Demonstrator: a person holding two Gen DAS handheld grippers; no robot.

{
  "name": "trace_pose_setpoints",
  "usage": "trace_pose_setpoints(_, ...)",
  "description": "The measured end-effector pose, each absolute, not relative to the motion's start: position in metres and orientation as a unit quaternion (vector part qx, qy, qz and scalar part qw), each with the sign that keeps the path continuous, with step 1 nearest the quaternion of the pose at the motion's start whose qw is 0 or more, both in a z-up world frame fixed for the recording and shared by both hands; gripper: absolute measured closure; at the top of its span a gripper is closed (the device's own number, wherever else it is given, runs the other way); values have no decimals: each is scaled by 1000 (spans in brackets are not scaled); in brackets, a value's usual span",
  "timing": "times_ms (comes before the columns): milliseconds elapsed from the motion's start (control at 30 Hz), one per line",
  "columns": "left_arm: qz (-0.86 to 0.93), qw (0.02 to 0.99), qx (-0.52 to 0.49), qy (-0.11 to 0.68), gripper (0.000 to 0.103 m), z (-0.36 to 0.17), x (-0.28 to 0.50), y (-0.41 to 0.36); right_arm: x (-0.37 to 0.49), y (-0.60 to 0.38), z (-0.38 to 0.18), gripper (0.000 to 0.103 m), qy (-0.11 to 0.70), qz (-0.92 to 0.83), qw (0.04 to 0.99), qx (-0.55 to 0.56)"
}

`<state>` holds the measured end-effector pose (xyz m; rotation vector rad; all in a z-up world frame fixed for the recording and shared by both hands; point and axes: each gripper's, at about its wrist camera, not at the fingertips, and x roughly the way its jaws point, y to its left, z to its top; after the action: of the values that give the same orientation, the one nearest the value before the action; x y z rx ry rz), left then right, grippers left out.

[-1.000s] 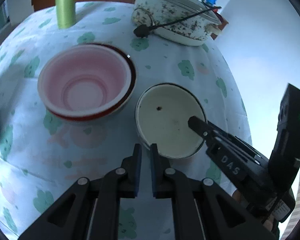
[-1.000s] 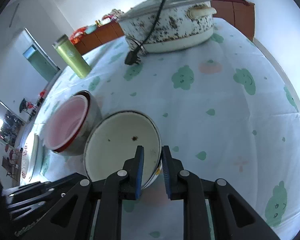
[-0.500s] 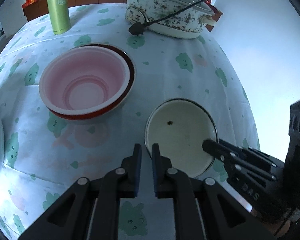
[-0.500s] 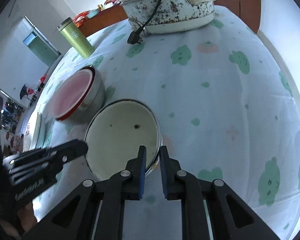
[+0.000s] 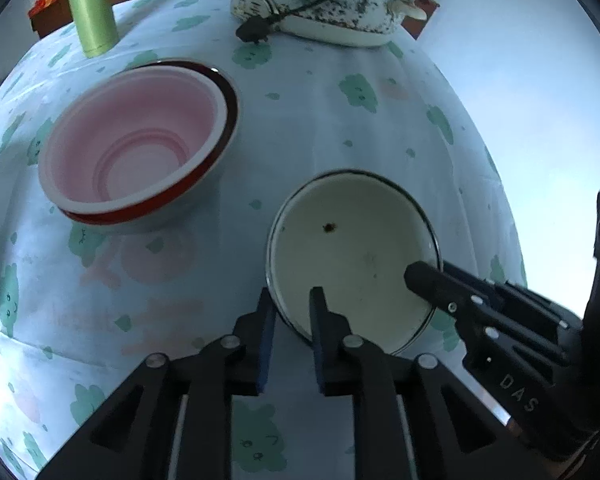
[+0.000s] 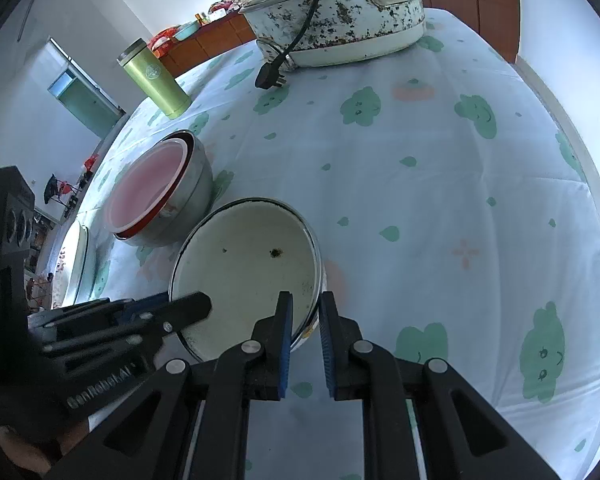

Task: Organize plates and bowls
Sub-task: 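Close both grippers on the white enamel bowl rim and lift it, then carry the white enamel bowl over the pink basin and lower it inside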

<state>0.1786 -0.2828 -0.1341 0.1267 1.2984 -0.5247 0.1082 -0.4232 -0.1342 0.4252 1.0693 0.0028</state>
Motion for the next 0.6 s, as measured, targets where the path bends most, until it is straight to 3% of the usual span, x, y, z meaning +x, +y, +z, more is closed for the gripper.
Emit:
trace_pose_setpoints(200,-242,757,52,605,83,-139,183,-281,109,-424,-135,87,504,3,840,200)
trace_pose_setpoints(600,-273,771,99,567,87,-120,165,-281,93,-417,-127,88,503,-5,840,202)
